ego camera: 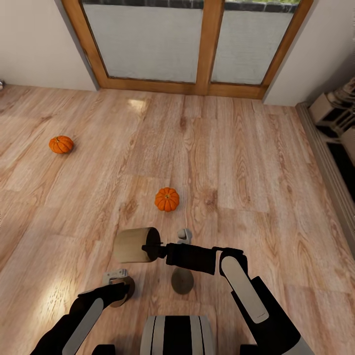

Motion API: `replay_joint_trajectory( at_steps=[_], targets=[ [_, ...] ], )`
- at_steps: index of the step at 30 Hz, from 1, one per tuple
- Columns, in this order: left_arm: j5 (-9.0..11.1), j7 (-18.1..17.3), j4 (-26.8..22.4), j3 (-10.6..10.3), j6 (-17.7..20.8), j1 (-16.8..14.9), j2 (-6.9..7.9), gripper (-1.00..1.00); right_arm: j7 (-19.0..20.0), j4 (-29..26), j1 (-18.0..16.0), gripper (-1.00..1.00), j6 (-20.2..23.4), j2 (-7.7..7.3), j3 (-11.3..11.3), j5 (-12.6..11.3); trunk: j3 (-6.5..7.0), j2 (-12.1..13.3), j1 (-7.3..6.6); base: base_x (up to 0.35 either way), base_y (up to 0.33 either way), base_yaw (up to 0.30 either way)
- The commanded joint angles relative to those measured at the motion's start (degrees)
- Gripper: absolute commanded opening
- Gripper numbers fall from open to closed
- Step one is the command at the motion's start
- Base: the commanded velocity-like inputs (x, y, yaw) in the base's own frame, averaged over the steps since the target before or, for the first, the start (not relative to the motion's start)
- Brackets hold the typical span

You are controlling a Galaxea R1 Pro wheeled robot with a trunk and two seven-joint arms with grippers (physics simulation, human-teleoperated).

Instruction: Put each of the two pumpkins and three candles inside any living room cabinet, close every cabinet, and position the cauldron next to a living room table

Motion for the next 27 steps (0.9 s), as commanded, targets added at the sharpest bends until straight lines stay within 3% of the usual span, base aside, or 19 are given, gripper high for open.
replay_joint_trajectory(
  at_steps=[1,12,17,20,22,26,27],
  targets=[
    [0.62,0.57,-0.07,-0.17,0.07,-0.03,0.07,-1.0,0.43,0.01,-0.03,-1.0,0.2,0.02,-0.06,0.51,0.2,0.0,-0.03,0.0,0.0,0.0],
    [0.62,0.69,-0.81,0.06,0.55,-0.03,0.57,-1.0,0.29,0.39,-0.04,-1.0,0.2,0.02,-0.13,0.53,2.63,0.15,-0.31,0.0,0.0,0.0],
    [1.2,1.09,-3.42,2.64,2.2,-0.03,0.68,-1.0,-0.14,0.7,-0.03,-1.0,0.12,0.02,-0.14,0.39,3.74,0.22,-0.44,0.0,0.0,0.0],
    [1.27,1.12,-5.29,6.01,7.69,-0.03,0.69,-1.0,-1.3,0.89,-0.01,-1.0,0.11,0.02,-0.15,0.29,4.41,0.26,-0.52,0.0,0.0,0.0],
    [1.3,1.11,-6.43,9.32,10.72,-0.03,0.69,-1.0,-1.67,0.94,0.0,-1.0,0.11,0.02,-0.15,0.27,4.85,0.28,-0.57,0.0,0.0,0.0],
    [1.08,1.1,-7.36,15.15,15.56,-0.03,0.75,-1.0,-1.97,1.04,-0.02,-1.0,0.11,0.03,-0.15,0.26,5.73,0.34,-0.68,0.0,0.0,0.0],
    [0.95,1.1,-7.42,15.64,16.0,-0.03,0.76,-1.0,-1.98,1.05,-0.01,-1.0,0.11,0.03,-0.15,0.26,5.96,0.35,-0.7,0.0,0.0,0.0]
  ],
)
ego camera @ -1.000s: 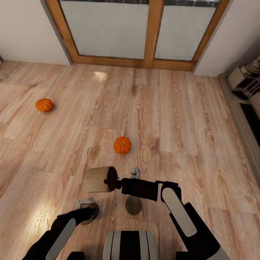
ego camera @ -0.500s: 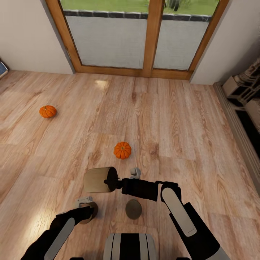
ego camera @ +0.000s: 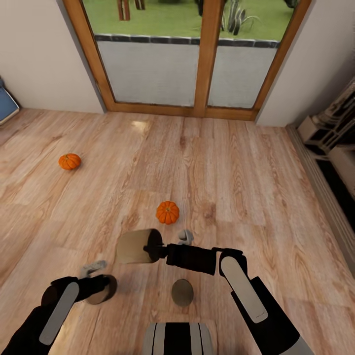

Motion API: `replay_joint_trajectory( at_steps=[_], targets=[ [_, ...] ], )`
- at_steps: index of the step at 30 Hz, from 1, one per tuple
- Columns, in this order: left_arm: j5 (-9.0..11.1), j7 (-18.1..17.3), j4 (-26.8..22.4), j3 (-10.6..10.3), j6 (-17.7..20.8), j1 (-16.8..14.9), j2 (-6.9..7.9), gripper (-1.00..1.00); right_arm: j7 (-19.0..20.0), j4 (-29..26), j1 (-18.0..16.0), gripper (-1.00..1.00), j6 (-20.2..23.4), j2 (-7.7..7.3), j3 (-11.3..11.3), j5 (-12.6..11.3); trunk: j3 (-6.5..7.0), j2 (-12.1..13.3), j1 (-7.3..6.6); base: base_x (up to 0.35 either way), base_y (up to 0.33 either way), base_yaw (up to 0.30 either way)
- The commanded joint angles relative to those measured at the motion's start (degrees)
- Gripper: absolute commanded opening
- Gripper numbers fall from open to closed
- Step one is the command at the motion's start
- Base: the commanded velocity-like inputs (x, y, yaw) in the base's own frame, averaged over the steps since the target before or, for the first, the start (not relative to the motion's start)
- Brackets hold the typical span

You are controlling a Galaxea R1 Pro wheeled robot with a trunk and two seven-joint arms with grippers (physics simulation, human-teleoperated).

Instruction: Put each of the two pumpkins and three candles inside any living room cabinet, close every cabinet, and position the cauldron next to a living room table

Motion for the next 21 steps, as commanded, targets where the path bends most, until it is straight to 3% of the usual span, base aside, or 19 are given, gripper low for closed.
replay_joint_trajectory(
  at_steps=[1,7,16,21],
  targets=[
    [0.68,0.5,-0.11,0.42,0.55,-0.01,0.06,-1.0,0.46,0.01,-0.03,-1.0,0.21,0.02,-0.06,0.45,0.19,0.0,-0.03,0.0,0.0,0.0],
    [0.54,0.5,-0.17,0.85,1.32,-0.01,0.12,-1.0,0.38,0.02,-0.03,-1.0,0.21,0.03,-0.06,0.45,1.52,0.08,-0.19,-0.014,0.0,0.0],
    [0.56,0.5,-0.24,1.03,1.93,-0.01,0.19,-1.0,0.36,0.24,-0.02,-1.0,0.1,0.06,-0.06,0.45,3.52,0.2,-0.42,-0.26,0.0,0.0],
    [0.59,0.5,-0.26,1.04,2.01,-0.01,0.17,-1.0,0.4,1.38,-0.01,-1.0,-1.63,0.08,-0.06,0.45,4.62,0.27,-0.55,-0.063,0.0,0.0]
  ],
)
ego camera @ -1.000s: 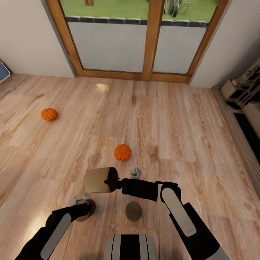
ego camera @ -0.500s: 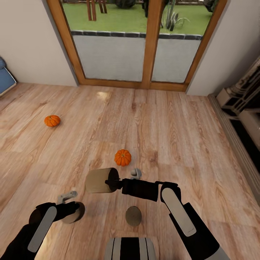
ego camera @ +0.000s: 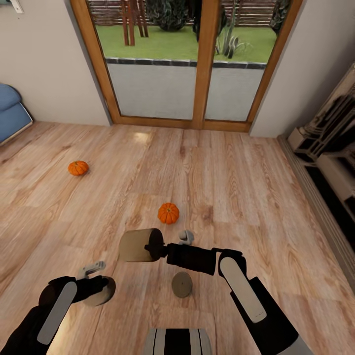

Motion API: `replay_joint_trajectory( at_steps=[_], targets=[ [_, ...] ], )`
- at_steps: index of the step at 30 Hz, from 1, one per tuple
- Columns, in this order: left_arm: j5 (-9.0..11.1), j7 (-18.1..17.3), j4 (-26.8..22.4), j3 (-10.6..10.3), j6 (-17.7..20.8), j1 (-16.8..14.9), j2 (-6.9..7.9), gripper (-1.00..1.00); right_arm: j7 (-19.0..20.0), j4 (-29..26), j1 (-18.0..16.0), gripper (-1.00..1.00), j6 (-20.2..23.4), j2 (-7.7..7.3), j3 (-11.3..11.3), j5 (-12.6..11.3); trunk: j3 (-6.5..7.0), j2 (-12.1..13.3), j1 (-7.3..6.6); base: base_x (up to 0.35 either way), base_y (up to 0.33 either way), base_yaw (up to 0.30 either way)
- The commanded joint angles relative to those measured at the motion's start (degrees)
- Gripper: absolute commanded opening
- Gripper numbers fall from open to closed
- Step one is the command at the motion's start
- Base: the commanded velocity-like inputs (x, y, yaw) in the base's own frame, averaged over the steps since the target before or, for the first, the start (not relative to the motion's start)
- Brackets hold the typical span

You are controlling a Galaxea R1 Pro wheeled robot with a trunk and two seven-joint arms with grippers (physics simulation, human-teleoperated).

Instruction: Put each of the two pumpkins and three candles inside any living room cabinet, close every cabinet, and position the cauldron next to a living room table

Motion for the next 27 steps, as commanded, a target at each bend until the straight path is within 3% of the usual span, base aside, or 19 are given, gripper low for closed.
replay_joint_trajectory(
  at_steps=[1,6,27],
  targets=[
    [0.6,0.51,-0.07,0.0,0.74,-0.02,-0.01,-1.0,0.31,0.33,-0.02,-1.0,-0.01,0.04,-0.05,0.3,0.19,0.0,-0.04,-0.012,0.0,0.0],
    [0.63,0.51,-0.14,0.0,3.49,-0.02,-0.11,-1.0,-0.19,1.02,-0.02,-1.0,-0.28,0.05,-0.06,0.3,1.3,0.07,-0.16,-0.004,0.0,0.0],
    [0.54,0.51,-0.14,0.0,3.9,-0.02,-0.11,-1.0,-0.32,1.11,-0.02,-1.0,-0.41,0.05,-0.14,0.21,5.95,0.35,-0.71,-0.062,0.0,0.0]
  ],
)
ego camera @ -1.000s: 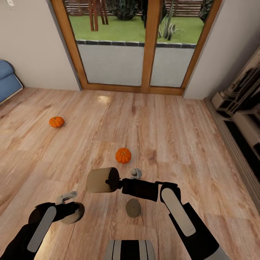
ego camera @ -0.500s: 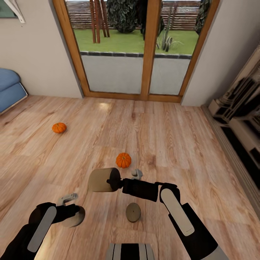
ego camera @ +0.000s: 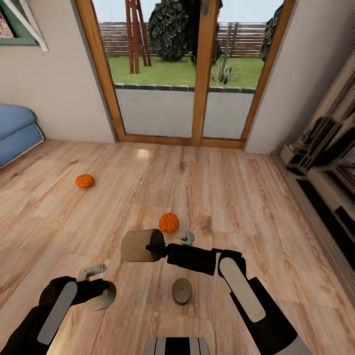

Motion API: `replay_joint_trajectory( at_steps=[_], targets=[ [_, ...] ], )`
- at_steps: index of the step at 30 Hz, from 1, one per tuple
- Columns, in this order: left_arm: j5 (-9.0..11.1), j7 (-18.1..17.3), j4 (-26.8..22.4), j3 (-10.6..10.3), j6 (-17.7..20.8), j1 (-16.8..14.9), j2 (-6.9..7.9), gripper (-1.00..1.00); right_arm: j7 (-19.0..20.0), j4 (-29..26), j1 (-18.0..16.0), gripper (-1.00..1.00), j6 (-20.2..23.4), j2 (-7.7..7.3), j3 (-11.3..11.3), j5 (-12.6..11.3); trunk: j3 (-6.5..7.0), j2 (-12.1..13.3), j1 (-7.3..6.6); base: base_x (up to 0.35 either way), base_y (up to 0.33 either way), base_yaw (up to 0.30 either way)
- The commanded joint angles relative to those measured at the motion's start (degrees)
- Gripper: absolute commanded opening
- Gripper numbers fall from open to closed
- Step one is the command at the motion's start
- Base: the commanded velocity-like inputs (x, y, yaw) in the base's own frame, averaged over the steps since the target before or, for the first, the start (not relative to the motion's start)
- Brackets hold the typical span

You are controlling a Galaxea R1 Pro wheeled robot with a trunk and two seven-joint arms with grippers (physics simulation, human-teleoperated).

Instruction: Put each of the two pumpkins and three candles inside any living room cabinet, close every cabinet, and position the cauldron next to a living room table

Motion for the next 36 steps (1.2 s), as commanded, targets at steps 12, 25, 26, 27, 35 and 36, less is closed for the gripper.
replay_joint_trajectory(
  at_steps=[12,25,26,27,35,36],
  targets=[
    [0.57,0.6,-0.05,0.0,0.17,-0.02,-0.01,-1.0,-1.77,-0.05,-0.03,-1.0,0.23,0.02,-0.06,0.35,2.62,0.15,-0.32,0.0,0.0,0.0],
    [0.56,0.6,-0.05,-0.08,0.17,-0.02,-0.04,-1.0,-4.27,-0.21,-0.03,-1.0,0.22,0.02,-0.06,0.24,5.5,0.32,-0.65,-0.036,0.0,0.0],
    [0.57,0.6,-0.05,-0.08,0.17,-0.02,-0.06,-1.0,-4.26,-0.2,-0.04,-1.0,0.22,0.02,-0.06,0.26,5.72,0.33,-0.68,-0.156,0.0,0.0],
    [0.57,0.6,-0.05,-0.08,0.17,-0.02,-0.08,-1.0,-4.3,-0.24,-0.04,-1.0,0.25,0.02,-0.06,0.26,5.95,0.35,-0.7,-0.173,0.0,0.0],
    [0.56,0.6,-0.05,-0.08,0.17,-0.02,-0.09,-1.0,-4.26,-0.18,-0.03,-1.0,0.22,0.02,-0.06,0.31,7.72,0.45,-0.91,-0.164,0.0,0.0],
    [0.56,0.6,-0.05,-0.08,0.17,-0.02,-0.09,-1.0,-4.26,-0.16,-0.02,-1.0,0.22,0.02,-0.06,0.33,7.94,0.47,-0.94,-0.081,0.0,0.0]
  ],
)
